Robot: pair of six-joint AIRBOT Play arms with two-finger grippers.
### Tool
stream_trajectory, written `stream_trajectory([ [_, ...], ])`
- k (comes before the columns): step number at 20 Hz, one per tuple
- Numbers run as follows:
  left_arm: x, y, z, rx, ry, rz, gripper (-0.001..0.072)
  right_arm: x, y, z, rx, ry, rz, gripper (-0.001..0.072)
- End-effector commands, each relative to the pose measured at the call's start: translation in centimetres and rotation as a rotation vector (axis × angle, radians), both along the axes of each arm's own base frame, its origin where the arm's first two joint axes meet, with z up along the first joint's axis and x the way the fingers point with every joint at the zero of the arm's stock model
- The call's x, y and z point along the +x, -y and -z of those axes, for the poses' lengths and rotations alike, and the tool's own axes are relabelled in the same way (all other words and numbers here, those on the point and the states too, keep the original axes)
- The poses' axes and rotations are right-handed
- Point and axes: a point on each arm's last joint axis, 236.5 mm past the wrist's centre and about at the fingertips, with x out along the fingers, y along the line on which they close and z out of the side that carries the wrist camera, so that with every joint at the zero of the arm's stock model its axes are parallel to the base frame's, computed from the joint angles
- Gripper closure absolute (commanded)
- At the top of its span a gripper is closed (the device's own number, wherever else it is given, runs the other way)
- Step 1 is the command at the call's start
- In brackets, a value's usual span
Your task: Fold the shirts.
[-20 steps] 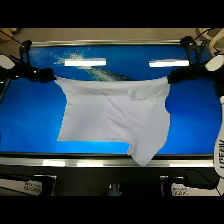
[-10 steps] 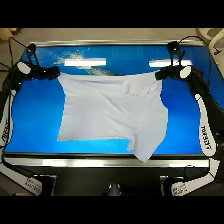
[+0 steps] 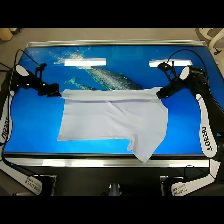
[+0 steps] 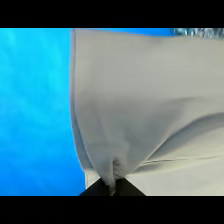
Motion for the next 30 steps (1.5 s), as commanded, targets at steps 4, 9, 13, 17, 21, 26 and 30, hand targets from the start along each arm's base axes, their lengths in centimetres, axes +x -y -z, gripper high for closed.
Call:
stream_trajectory([
  [4,-4.4,2.3,1.8,-0.016,-0.190,0.057,0.0681,-3.6,-0.6,2.6,0.033,-0.200,0.047,0.0692],
  [9,-4.7,1.1,2.5,0.035,-0.216,0.024,0.0681,-3.7,-0.8,2.7,0.044,-0.211,0.071,0.0691],
  [13,-4.7,0.4,2.7,0.040,-0.226,-0.003,0.0681,-4.2,0.3,2.9,0.000,-0.234,0.107,0.0691],
  [17,-4.8,1.0,3.8,0.010,-0.271,-0.046,0.0681,-4.4,-0.7,4.2,0.048,-0.276,0.154,0.0691],
  [21,-4.7,2.3,3.9,-0.047,-0.279,-0.041,0.0481,-4.4,-1.5,4.0,0.085,-0.278,0.156,0.0455],
  [26,-6.5,-0.1,0.1,-0.046,-0.291,-0.050,0.0225,-8.3,0.8,0.0,0.083,-0.353,0.065,0.0313],
  [30,-12.8,-4.2,-0.7,0.061,-0.324,-0.084,0.0227,-13.3,3.9,-0.9,0.091,-0.396,0.149,0.0312],
])
